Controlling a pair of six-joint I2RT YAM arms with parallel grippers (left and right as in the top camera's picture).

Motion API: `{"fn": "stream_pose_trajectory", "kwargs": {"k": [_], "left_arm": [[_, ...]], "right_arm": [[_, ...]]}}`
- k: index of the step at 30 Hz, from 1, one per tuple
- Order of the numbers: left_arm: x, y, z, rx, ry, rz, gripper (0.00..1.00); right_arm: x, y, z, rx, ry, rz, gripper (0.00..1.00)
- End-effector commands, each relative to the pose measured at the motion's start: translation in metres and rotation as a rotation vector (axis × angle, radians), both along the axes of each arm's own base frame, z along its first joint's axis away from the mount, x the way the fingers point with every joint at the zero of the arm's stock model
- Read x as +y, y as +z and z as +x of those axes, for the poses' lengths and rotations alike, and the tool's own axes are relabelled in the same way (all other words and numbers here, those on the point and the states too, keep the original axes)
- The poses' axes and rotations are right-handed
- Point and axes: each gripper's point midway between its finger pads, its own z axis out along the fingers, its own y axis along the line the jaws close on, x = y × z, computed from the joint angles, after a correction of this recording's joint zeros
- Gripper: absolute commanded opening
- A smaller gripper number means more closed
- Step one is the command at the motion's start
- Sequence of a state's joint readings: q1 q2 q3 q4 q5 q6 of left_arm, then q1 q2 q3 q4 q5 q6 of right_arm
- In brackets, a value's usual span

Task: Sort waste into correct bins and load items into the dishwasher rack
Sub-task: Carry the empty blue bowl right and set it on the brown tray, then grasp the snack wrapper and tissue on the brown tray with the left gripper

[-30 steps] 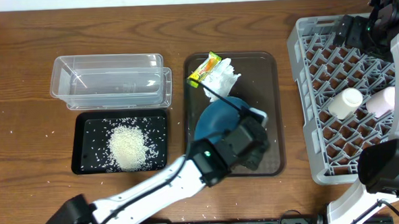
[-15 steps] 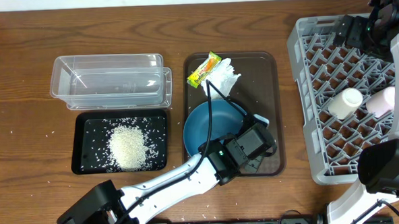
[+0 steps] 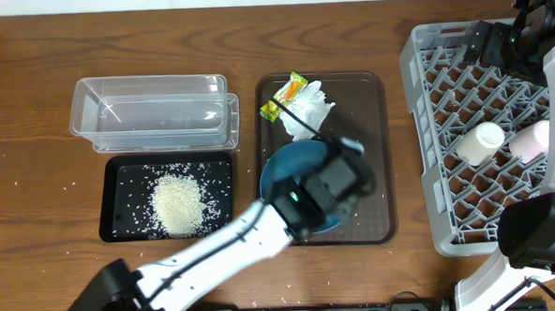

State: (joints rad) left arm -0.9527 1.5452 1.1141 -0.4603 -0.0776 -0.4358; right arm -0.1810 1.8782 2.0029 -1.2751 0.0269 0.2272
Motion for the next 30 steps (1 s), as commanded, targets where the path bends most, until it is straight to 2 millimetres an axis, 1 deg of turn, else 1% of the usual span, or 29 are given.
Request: {"fn": "stream_pose_trajectory", "kwargs": {"k": [1,4,7,9,11,12,15,17,19,22,26,30], "left_arm": [[0.022,0.055,0.045,-0.030,0.097,-0.078,0.35],[0.046,0.083,0.071,0.059,0.089,-0.122,0.37],[0.076,0.102,0.097,0.100,0.111,-0.110,0.38],[0.090,0.107,0.114,0.092,0.116,-0.086,0.39],[0.098,0.105,0.131,0.079,0.117,-0.067,0.43],[0.098,0.101,0.138,0.075,0.121,-0.065,0.45],[0.091,0.085,0.157,0.043,0.081,-0.040,0.58],[0.084,0.070,0.170,0.013,0.052,-0.006,0.61],[0.081,0.056,0.183,-0.018,0.054,0.039,0.63],[0.076,0.029,0.204,-0.048,0.078,0.093,0.64],[0.065,-0.003,0.215,-0.040,0.064,0.114,0.65],[0.070,-0.038,0.221,-0.019,0.087,0.198,0.64]], "right_arm": [[-0.002,-0.001,0.000,0.003,-0.016,-0.004,0.99],[-0.002,-0.001,0.000,0.003,-0.016,-0.004,0.99],[-0.002,-0.001,0.000,0.003,-0.016,-0.004,0.99],[-0.002,-0.001,0.000,0.003,-0.016,-0.004,0.99],[-0.002,-0.001,0.000,0.003,-0.016,-0.004,0.99],[-0.002,-0.001,0.000,0.003,-0.016,-0.004,0.99],[-0.002,-0.001,0.000,0.003,-0.016,-0.004,0.99],[-0.002,-0.001,0.000,0.003,-0.016,-0.004,0.99],[-0.002,-0.001,0.000,0.003,-0.016,-0.004,0.99],[-0.002,-0.001,0.000,0.003,-0.016,-0.004,0.99],[-0.002,-0.001,0.000,0.003,-0.016,-0.004,0.99],[-0.002,-0.001,0.000,0.003,-0.016,-0.004,0.99]]}}
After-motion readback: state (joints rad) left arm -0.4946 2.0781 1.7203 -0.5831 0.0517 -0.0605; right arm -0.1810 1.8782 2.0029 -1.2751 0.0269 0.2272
